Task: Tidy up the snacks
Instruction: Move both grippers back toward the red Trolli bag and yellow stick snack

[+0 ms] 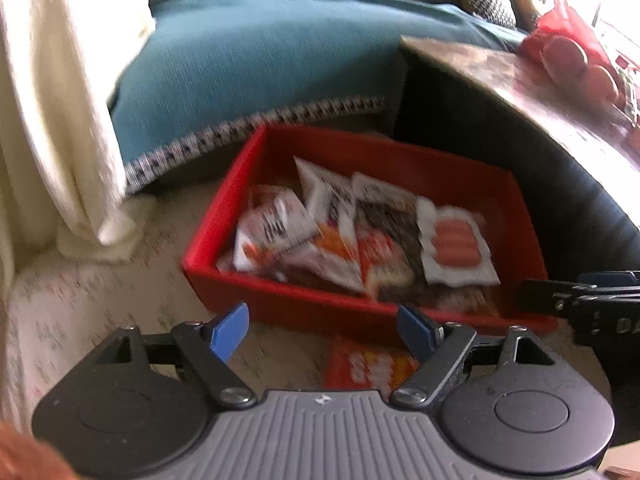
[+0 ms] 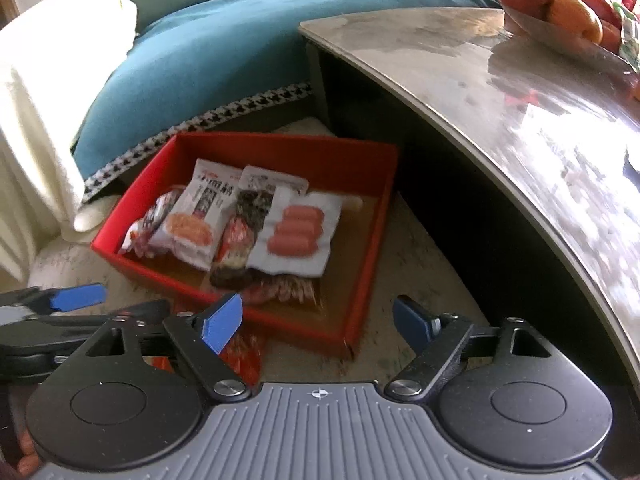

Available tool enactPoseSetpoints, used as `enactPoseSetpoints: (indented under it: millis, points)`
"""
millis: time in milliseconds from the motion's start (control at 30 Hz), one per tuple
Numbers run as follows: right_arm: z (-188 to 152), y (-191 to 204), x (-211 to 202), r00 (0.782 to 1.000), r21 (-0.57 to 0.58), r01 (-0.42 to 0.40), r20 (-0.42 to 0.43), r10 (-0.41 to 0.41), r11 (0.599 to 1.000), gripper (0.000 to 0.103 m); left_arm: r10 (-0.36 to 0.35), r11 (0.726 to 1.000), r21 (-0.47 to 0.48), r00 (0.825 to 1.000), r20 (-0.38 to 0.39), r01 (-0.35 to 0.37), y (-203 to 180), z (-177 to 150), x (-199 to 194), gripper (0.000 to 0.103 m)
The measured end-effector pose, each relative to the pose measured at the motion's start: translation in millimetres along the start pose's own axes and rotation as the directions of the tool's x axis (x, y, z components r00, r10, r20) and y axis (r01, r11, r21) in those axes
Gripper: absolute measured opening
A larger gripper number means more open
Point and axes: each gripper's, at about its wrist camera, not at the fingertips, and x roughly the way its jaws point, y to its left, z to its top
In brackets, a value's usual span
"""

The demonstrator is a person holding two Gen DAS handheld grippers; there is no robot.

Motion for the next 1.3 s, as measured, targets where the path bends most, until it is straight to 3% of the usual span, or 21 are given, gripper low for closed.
enactPoseSetpoints:
  millis: [200,367,533,667,733,867,933,1000,1033,1100,1167,1267,1300]
  points:
    - [-16.9,-5.3,-0.5,0.999,-0.032,-0.011,-0.037,0.01,0.999,0.088,-0.03,0.997,0.064,0.995,-0.1,0.036,-21.9,-22.8,22.1,0.076]
    - [-14.6,-10.4,-0.4,0.999,-0.02,-0.025,-0.035,0.024,0.999,0.088,-0.02,0.999,0.033,0.988,-0.151,0.025,-23.9,-22.9,47.8,0.076]
    - [-14.1,-11.5,1.0,0.999,-0.016,-0.03,-0.038,0.029,0.999,0.088,-0.078,0.997,0.005,0.979,-0.187,0.081,-30.5,-23.5,65.7,0.08]
    - [-14.1,-12.0,0.7,0.998,-0.018,-0.035,-0.045,0.034,0.999,0.088,-0.064,0.988,0.13,0.981,-0.183,0.088,-44.5,-37.3,59.6,0.079]
    - [-13.6,-13.1,-2.8,0.998,-0.012,-0.045,-0.038,0.045,0.999,0.089,-0.09,0.98,0.157,0.973,-0.214,0.125,-46.8,-52.9,49.0,0.079]
    - [-13.1,-15.7,-12.7,0.998,-0.009,-0.068,-0.018,0.068,0.998,0.09,-0.132,0.946,0.248,0.946,-0.295,0.209,-52.7,-83.4,20.7,0.076]
    - [-13.9,-17.6,-15.4,0.997,-0.007,-0.071,-0.014,0.071,0.997,0.09,-0.101,0.923,0.328,0.95,-0.296,0.2,-53.6,-93.5,4.6,0.076]
    - [-15.0,-19.6,-16.4,0.997,-0.005,-0.07,-0.014,0.07,0.998,0.09,-0.068,0.88,0.44,0.965,-0.253,0.178,-56.5,-98.1,-10.5,0.076]
    - [-15.4,-21.1,-16.1,0.998,-0.001,-0.068,-0.017,0.068,0.998,0.09,-0.063,0.841,0.514,0.973,-0.224,0.172,-60.7,-98.7,-17.2,0.077]
    - [-16.1,-23.2,-13.8,0.998,0.008,-0.06,-0.025,0.061,0.998,0.09,-0.069,0.732,0.66,0.982,-0.174,0.168,-70.8,-96.6,-22.3,0.08]
    - [-17.3,-24.9,-11.1,0.998,0.015,-0.051,-0.035,0.052,0.999,0.09,-0.086,0.598,0.783,0.985,-0.149,0.17,-85.6,-96.7,-18.2,0.081]
    - [-19.3,-26.2,-8.1,0.998,0.017,-0.05,-0.046,0.051,0.999,0.091,-0.087,0.396,0.882,0.967,-0.239,0.254,-102.3,-104.9,-7.2,0.081]
    - [-19.4,-26.3,-6.4,0.997,0.016,-0.051,-0.051,0.052,0.999,0.091,-0.091,0.344,0.895,0.958,-0.27,0.285,-104.6,-108.3,-4.7,0.081]
